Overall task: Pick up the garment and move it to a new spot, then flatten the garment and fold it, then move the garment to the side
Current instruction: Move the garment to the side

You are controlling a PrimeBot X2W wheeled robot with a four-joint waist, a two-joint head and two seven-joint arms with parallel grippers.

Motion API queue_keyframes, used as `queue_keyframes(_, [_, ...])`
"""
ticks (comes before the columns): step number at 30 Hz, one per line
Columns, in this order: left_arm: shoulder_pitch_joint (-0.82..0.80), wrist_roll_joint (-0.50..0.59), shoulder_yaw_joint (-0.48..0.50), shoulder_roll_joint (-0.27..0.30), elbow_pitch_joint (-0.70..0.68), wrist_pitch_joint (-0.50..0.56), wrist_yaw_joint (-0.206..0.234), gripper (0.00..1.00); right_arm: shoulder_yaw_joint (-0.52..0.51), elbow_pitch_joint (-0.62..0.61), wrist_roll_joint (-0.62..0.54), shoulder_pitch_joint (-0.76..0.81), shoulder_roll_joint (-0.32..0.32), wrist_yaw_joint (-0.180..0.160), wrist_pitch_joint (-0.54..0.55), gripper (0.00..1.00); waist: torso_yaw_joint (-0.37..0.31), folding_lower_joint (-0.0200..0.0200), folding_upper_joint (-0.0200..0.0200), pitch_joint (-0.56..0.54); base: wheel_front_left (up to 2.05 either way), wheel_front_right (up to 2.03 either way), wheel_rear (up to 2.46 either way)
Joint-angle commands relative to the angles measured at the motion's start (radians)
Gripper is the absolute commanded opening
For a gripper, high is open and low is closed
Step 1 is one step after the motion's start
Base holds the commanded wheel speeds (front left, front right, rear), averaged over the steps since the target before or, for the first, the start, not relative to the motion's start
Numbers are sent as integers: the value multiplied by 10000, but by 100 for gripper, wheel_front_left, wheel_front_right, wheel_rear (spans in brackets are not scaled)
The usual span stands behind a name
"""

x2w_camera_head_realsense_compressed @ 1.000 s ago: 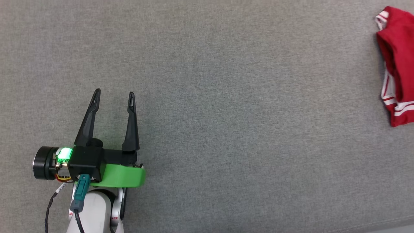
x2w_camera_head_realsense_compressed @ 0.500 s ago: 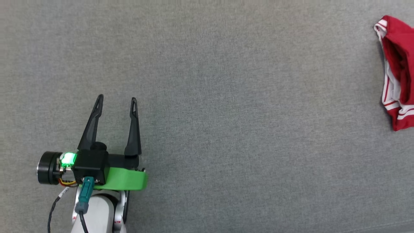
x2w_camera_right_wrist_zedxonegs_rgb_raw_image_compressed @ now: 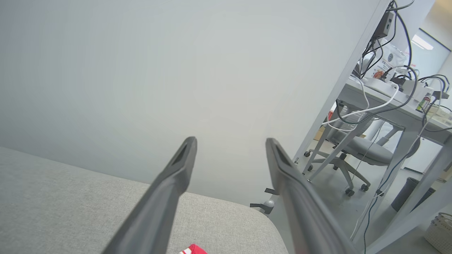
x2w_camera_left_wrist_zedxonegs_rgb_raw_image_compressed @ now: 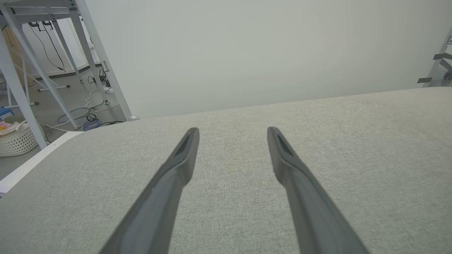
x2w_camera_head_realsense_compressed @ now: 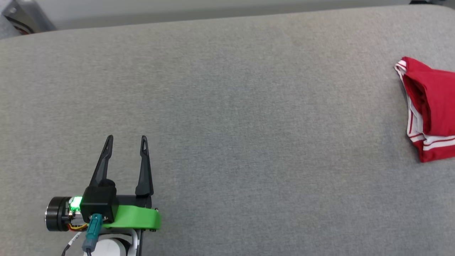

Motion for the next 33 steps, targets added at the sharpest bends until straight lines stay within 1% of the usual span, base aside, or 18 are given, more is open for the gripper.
queue_keyframes(1, [114, -71, 48, -54, 62, -57, 54, 100, -191, -604, -174, 424, 467, -6, -80, 100, 599, 1, 0, -602, 0, 0, 0])
queue_keyframes(4, [198, -140, 87, -146, 158, -57, 64, 100, -393, -1982, -326, 1347, 1489, -6, -86, 100, 910, 1, 0, -865, 0, 0, 0])
queue_keyframes(6, [276, -172, 112, -190, 214, -57, 54, 100, -249, -2463, -399, 1953, 1997, -6, -88, 100, 1063, 1, 0, -1005, 0, 0, 0])
queue_keyframes(9, [388, -190, 124, -230, 295, -57, 0, 100, 68, -2764, -400, 2661, 2446, -6, -89, 100, 1231, 1, 0, -1183, 0, 0, 0])
queue_keyframes(12, [452, -193, 123, -267, 412, -57, -63, 100, 389, -2708, -420, 3254, 2920, -6, -89, 100, 1364, 1, 0, -1348, 0, 0, 0])
queue_keyframes(16, [505, -190, 140, -306, 557, -57, -131, 100, 548, -2451, -382, 3901, 3311, -6, -90, 100, 1473, 1, 0, -1541, 0, 0, 0])
queue_keyframes(21, [660, -222, 152, -348, 717, -57, -256, 100, 479, -2253, -398, 4743, 3742, -6, -90, 100, 1474, 1, 0, -1794, 0, 0, 0])
queue_keyframes(27, [907, -220, 102, -367, 908, -57, -506, 100, 307, -2288, -380, 5678, 4022, -6, -91, 100, 1404, 1, 0, -2028, 0, 0, 0])
queue_keyframes(33, [1140, -189, 140, -368, 928, -57, -658, 100, 210, -2586, -389, 6295, 4190, -6, -91, 100, 1305, 1, 0, -2164, 0, 0, 0])
